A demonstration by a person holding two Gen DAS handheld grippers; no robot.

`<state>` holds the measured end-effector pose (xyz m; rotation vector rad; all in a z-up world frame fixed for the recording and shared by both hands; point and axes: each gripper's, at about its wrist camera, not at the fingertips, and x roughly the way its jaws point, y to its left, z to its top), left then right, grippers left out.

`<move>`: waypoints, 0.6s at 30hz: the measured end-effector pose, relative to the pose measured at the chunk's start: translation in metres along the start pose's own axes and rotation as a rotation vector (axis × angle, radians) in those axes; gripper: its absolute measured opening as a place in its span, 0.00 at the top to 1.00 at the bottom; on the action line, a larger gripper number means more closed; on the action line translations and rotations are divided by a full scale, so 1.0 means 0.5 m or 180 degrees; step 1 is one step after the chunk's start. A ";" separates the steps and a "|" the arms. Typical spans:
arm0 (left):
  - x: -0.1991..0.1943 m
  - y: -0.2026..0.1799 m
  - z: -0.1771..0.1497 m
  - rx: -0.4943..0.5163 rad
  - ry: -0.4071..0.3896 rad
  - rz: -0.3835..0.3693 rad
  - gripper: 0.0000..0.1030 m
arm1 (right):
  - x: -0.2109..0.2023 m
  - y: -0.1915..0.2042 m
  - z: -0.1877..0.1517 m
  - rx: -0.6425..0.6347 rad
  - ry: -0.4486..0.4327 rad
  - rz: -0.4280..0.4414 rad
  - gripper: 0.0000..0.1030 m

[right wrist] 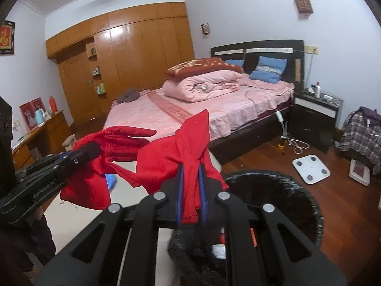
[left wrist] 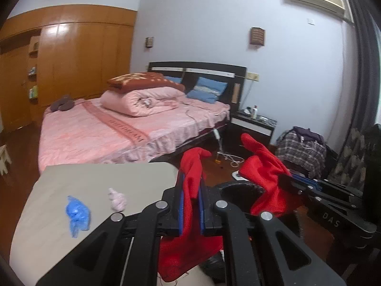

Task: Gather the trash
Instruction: 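Carry both red gloves over the black bin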

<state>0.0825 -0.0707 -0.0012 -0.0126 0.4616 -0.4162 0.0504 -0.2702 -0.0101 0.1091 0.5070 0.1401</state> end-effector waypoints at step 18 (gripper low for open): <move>0.078 -0.128 -0.005 0.0237 0.0150 -0.0371 0.91 | -0.035 -0.128 -0.035 0.0155 0.0012 -0.0454 0.89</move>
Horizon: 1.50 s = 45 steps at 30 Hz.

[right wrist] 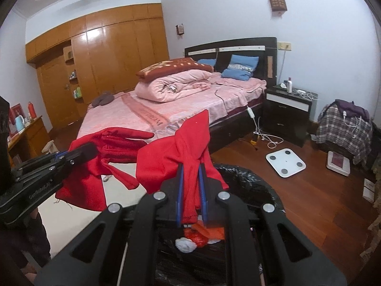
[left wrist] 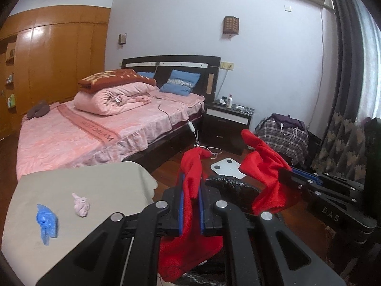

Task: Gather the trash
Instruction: 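Carry both red gloves over the black bin, then open both tools to drop the red gloves into the bin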

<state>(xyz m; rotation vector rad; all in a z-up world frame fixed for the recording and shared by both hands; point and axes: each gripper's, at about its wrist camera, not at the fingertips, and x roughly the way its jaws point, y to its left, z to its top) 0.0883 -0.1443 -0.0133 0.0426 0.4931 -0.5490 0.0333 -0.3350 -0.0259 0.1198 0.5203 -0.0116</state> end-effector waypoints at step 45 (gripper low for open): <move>0.032 0.119 -0.080 -0.0178 0.0334 0.0516 0.08 | 0.074 0.019 -0.057 0.0101 0.0253 -0.0163 0.05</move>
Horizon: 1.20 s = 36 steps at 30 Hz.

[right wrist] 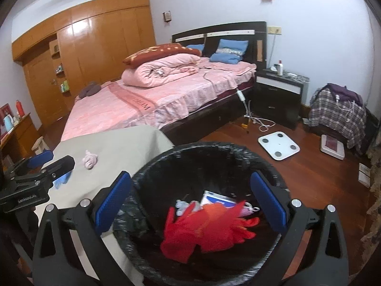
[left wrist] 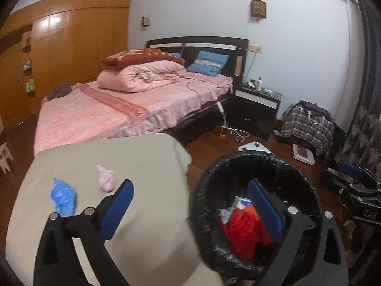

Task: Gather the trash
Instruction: 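Open both tools to drop the red gloves into the bin, then return to the table and grasp the blue plastic bag with the left tool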

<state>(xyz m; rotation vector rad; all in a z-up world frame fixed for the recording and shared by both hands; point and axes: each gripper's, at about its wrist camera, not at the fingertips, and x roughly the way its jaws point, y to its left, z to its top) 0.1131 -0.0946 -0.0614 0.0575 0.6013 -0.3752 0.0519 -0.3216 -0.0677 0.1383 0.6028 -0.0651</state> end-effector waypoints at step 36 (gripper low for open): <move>0.136 0.517 -0.127 -0.0677 0.0273 0.1230 0.08 | 0.401 0.461 -0.002 -0.0424 0.0398 0.0542 0.05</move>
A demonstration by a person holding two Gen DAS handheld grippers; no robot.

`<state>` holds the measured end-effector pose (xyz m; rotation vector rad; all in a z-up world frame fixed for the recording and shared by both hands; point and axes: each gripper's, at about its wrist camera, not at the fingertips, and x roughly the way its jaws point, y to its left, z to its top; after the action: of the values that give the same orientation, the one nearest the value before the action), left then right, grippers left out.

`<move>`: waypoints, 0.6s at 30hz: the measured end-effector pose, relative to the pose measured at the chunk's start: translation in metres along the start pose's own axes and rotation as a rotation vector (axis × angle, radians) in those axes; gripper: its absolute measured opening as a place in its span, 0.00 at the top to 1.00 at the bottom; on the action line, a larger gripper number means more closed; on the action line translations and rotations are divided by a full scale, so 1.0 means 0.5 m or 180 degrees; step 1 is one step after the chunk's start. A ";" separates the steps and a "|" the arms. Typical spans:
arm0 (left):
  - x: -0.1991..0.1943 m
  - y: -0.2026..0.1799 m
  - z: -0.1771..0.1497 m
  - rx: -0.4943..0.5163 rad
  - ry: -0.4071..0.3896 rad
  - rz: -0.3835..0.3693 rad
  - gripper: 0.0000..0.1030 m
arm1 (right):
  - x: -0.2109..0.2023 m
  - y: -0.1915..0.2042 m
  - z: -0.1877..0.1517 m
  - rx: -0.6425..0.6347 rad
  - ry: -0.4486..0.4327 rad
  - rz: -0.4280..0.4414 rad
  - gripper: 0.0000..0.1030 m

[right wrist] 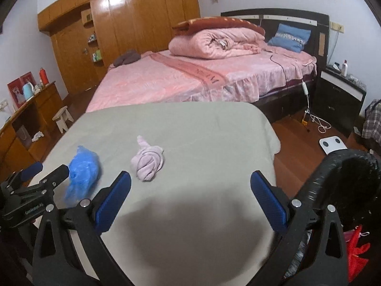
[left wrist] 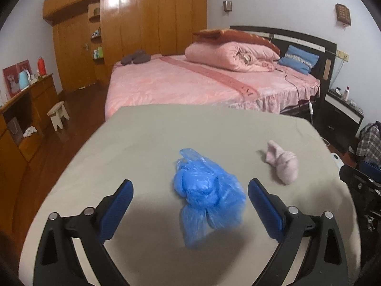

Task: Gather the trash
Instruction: 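Return to the table and grasp the blue plastic bag with the left tool, then grasp the pink tissue with the right tool while the left tool holds the bag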

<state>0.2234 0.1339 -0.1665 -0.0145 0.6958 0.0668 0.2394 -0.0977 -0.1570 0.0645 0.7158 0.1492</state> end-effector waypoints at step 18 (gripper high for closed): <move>0.098 0.027 0.003 -0.0176 0.0338 -0.0295 0.57 | 0.092 0.043 0.020 -0.0092 0.0097 0.0137 0.05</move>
<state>0.2612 0.1500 -0.1967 -0.1039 0.7983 -0.0037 0.2777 -0.0692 -0.1772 0.0502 0.7428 0.2019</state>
